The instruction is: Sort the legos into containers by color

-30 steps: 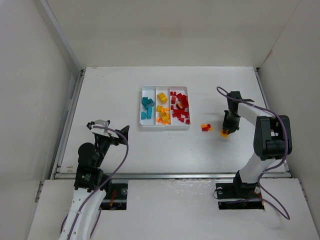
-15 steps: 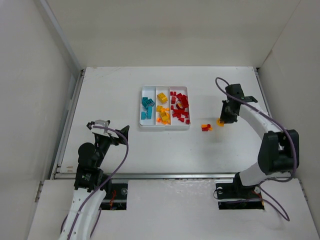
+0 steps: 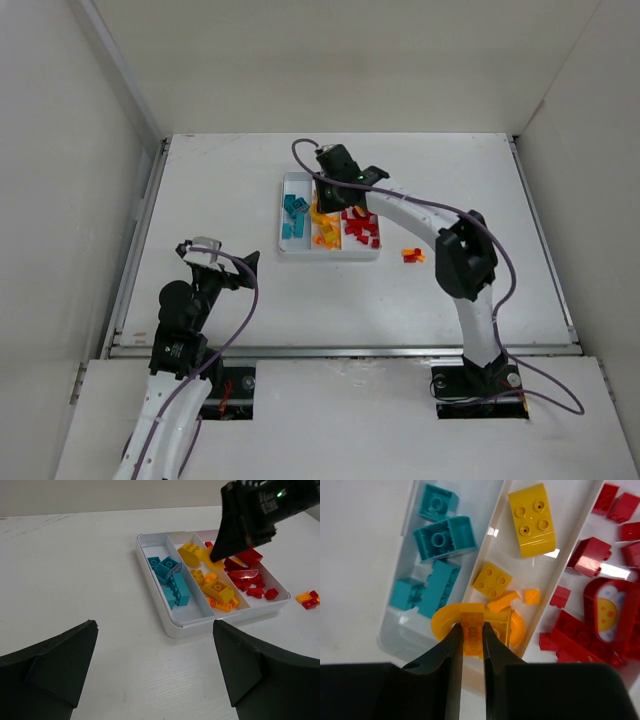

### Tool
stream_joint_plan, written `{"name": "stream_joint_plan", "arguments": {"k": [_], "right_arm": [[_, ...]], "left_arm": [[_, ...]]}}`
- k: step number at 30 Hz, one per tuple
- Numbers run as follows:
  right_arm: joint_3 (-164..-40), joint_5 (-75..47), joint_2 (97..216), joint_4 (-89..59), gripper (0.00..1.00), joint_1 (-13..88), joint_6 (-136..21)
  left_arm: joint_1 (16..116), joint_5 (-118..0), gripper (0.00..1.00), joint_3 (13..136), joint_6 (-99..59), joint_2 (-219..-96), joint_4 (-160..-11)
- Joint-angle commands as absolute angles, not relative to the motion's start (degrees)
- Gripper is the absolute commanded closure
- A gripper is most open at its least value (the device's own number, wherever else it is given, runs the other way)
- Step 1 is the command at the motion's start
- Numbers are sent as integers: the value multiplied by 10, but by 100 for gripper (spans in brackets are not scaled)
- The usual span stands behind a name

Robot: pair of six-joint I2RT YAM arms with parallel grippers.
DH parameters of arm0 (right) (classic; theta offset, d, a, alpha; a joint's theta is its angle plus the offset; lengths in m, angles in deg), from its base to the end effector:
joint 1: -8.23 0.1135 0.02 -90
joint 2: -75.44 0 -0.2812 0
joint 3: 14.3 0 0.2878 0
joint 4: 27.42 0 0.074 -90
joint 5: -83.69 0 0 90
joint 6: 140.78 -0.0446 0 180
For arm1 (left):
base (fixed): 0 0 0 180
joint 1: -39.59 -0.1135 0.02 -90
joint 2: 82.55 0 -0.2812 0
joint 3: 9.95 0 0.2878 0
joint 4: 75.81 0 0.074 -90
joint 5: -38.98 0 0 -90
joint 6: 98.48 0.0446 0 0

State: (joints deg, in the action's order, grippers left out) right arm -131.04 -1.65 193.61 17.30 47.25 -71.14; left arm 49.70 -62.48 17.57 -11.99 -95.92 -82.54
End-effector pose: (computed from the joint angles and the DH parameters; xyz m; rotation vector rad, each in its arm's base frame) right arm 0.4082 0.3262 0.2688 -0.3517 2.3838 0.3952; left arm 0.1385 -0.0337 0.2641 0.2477 1.4314 -0.3387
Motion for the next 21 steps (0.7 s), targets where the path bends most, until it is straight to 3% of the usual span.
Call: {"name": "stream_joint_plan", "arguments": {"k": [1, 5, 6, 7, 8, 11, 16, 19, 21], "right_arm": [[-1366, -28, 1967, 179, 100, 467, -713], [-1382, -28, 2000, 174, 97, 467, -713], [-1389, -34, 2008, 174, 92, 467, -713], [-1389, -40, 2008, 174, 74, 467, -713], [-1389, -46, 2014, 174, 65, 467, -713], [-1395, -52, 2019, 174, 49, 467, -713], [-1393, -34, 1995, 186, 45, 467, -713], [-1377, -9, 1947, 192, 45, 467, -719], [-1335, -2, 1889, 192, 39, 461, -728]], "left_arm": [[496, -618, 1, 175, -118, -965, -805], [491, -624, 1, 175, -118, -971, -805], [491, -624, 1, 175, -118, -971, -805], [491, -624, 1, 175, -118, -971, -805], [486, -624, 1, 175, -118, -971, -805], [486, -624, 1, 175, -118, -971, -805], [486, -629, 1, 175, -118, -971, -800], [486, -629, 1, 175, -118, -971, -800], [486, -629, 1, 175, -118, -965, -800]]}}
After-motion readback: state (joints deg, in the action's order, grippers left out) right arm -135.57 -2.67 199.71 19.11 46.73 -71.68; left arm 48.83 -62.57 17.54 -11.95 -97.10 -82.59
